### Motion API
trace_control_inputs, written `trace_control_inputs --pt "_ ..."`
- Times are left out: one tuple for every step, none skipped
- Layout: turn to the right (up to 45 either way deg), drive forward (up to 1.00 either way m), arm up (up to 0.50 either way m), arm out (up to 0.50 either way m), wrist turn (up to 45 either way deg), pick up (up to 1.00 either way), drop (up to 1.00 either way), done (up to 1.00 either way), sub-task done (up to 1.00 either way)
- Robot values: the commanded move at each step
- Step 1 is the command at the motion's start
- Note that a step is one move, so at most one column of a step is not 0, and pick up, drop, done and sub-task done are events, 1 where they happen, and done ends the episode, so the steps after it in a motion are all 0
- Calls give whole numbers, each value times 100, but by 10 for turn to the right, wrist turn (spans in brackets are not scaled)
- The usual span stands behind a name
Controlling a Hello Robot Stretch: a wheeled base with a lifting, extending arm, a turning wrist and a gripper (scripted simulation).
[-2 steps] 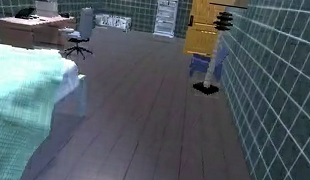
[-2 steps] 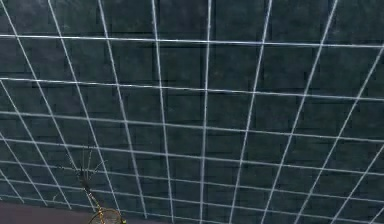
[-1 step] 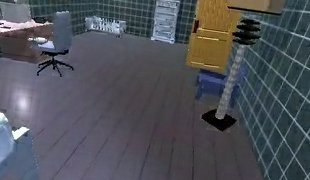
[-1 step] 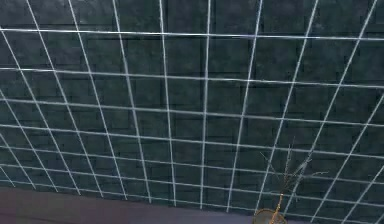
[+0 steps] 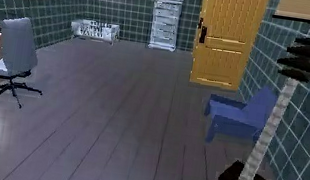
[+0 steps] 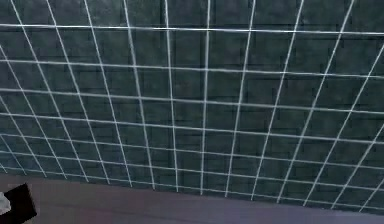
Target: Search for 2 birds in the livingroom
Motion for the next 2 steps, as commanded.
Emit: trace_control_inputs --pt "0 100 0 0 0 0 0 0 0" --pt "30 0 0 0 0 0 0 0 0"
